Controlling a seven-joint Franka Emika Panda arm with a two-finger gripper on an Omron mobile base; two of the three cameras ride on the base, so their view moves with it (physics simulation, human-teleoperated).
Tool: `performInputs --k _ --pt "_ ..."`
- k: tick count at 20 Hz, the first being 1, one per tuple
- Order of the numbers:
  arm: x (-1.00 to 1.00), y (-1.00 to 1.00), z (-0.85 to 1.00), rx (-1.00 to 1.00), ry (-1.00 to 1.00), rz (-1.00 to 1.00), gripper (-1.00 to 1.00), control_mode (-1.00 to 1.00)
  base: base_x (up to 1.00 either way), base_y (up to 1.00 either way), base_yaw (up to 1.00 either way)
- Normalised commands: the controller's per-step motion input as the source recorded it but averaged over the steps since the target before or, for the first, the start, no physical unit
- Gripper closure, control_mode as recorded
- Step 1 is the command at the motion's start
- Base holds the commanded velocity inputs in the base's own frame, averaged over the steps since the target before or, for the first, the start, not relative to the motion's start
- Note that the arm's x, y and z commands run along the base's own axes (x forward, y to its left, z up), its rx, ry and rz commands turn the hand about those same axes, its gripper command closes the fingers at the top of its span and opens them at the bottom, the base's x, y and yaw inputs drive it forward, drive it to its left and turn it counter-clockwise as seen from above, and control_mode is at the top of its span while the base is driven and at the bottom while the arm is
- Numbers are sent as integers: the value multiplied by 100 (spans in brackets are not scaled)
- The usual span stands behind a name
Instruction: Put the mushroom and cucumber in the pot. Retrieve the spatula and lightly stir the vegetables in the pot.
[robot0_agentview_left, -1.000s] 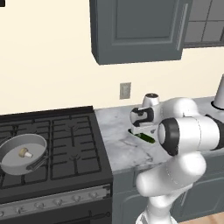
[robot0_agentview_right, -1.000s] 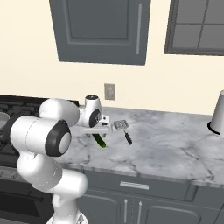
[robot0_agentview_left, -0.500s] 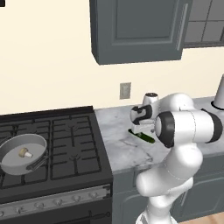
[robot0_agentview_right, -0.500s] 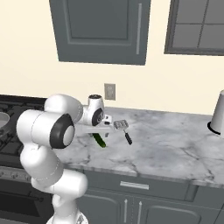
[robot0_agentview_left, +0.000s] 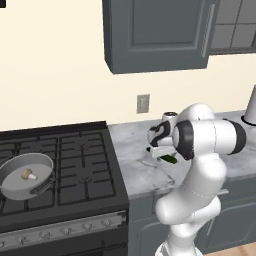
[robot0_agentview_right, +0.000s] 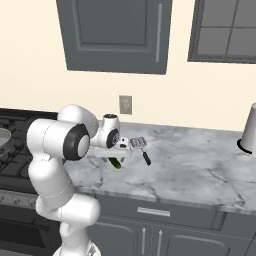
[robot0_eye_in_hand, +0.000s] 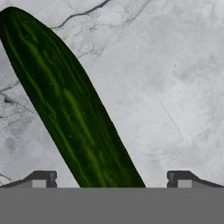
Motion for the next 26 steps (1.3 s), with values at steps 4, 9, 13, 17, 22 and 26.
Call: performInputs --k 4,9,13,17,22,26 --pt "0 0 -18 0 2 0 -100 -100 0 0 0" --pt "0 0 0 0 1 0 100 -100 0 0 0" --pt "0 0 0 0 0 0 100 -100 0 0 0" --pt "-3 0 2 0 0 0 100 -100 0 0 0" --pt "-36 0 90 0 -6 18 100 -100 0 0 0" --pt "-69 19 100 0 -5 16 100 -100 0 0 0"
